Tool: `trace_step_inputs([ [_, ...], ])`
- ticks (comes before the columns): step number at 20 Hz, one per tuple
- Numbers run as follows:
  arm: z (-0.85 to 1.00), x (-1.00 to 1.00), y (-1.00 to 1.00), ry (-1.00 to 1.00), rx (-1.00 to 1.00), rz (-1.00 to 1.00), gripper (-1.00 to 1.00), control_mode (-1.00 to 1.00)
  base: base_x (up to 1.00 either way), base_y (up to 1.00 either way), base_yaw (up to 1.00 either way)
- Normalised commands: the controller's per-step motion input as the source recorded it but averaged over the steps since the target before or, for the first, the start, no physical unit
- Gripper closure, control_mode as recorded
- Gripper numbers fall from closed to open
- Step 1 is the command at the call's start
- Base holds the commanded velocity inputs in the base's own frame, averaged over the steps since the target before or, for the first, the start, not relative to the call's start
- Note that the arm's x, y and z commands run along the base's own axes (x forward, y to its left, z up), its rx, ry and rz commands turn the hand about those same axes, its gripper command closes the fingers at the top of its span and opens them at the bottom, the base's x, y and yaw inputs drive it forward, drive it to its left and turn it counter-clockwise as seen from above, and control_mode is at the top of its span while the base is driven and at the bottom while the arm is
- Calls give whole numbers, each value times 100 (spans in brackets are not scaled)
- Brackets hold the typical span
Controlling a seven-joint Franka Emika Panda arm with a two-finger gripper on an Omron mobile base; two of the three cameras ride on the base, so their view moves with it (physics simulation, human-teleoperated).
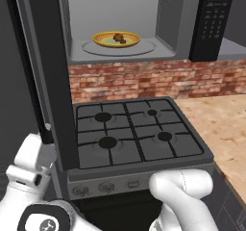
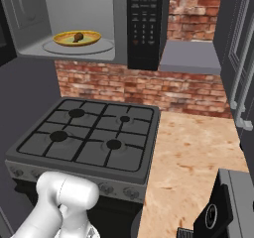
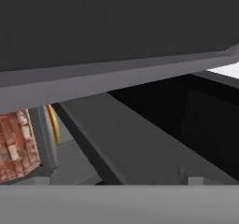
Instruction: Transport the chicken drumstick from the fridge to the microwave and turn on the microwave.
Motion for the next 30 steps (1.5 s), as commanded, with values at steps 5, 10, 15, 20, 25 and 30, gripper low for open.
trace_step_inputs([
  [5,77,-1,-90,-11,42,0,-100,-100,0,0,0],
  [10,87,-12,-100,-12,48,1,-100,-100,0,0,0],
  [15,56,-3,-95,-8,42,0,-100,-100,0,0,0],
  [20,28,2,-90,-4,35,0,-100,-100,0,0,0],
  [25,1,54,-89,-3,29,3,-100,-100,0,0,0],
  [30,1,91,-86,0,31,6,-100,-100,0,0,0],
])
